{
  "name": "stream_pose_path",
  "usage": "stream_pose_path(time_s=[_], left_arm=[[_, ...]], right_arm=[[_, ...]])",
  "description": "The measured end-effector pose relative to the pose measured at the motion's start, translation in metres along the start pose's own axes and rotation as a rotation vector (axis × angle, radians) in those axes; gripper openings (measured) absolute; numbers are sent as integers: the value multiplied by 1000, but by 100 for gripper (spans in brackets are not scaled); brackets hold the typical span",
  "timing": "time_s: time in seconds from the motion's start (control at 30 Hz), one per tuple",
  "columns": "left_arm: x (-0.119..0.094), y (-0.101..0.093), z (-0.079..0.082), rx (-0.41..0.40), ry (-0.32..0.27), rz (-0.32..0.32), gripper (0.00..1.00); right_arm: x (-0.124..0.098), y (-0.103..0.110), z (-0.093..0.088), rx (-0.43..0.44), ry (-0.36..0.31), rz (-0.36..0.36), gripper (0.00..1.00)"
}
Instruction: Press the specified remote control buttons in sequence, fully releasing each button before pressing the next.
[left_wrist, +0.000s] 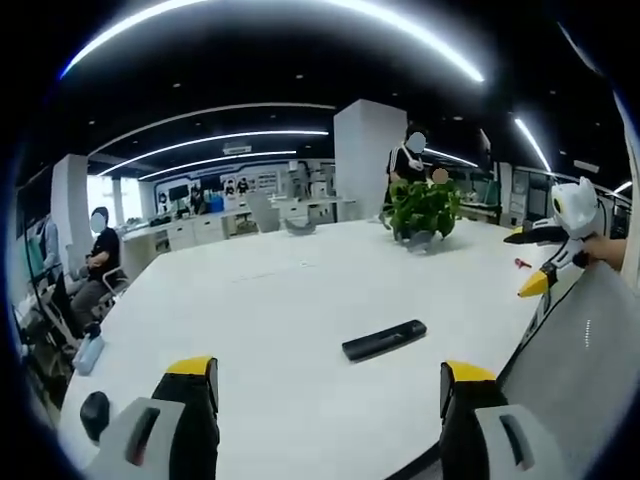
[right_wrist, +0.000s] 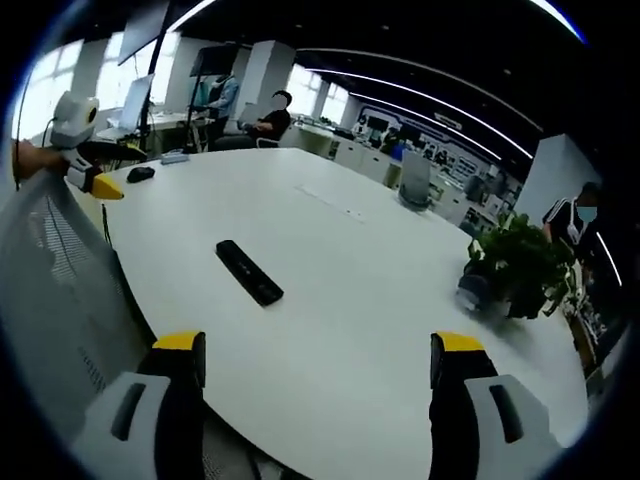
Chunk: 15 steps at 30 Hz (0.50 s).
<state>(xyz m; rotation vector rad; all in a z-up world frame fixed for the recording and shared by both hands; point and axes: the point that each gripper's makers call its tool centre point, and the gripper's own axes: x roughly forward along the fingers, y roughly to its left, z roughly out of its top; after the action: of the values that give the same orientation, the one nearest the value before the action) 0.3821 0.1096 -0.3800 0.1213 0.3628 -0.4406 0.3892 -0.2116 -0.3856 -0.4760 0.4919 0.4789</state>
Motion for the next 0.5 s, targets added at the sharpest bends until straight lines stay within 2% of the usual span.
stream_pose_path(time_s=[0.13,0.23,0.4,0.43,0.5], left_arm=[[-1,3,2,-7,-13,12,96],[-1,5,3,-2,-21,22,96],[-2,8,5,-15,-39,32,96],[-2,7,5,-12,-40,29,96],[-1,6,5,-3,-35,24,96]], right_arm=[[4,11,-5,-76,47,46,97],[2,9,-2,-98,26,33,95],[2,3,-2,-10,1,29,95],[2,4,-3,-1,4,37,94],[6,13,-13,16,53,82,96]])
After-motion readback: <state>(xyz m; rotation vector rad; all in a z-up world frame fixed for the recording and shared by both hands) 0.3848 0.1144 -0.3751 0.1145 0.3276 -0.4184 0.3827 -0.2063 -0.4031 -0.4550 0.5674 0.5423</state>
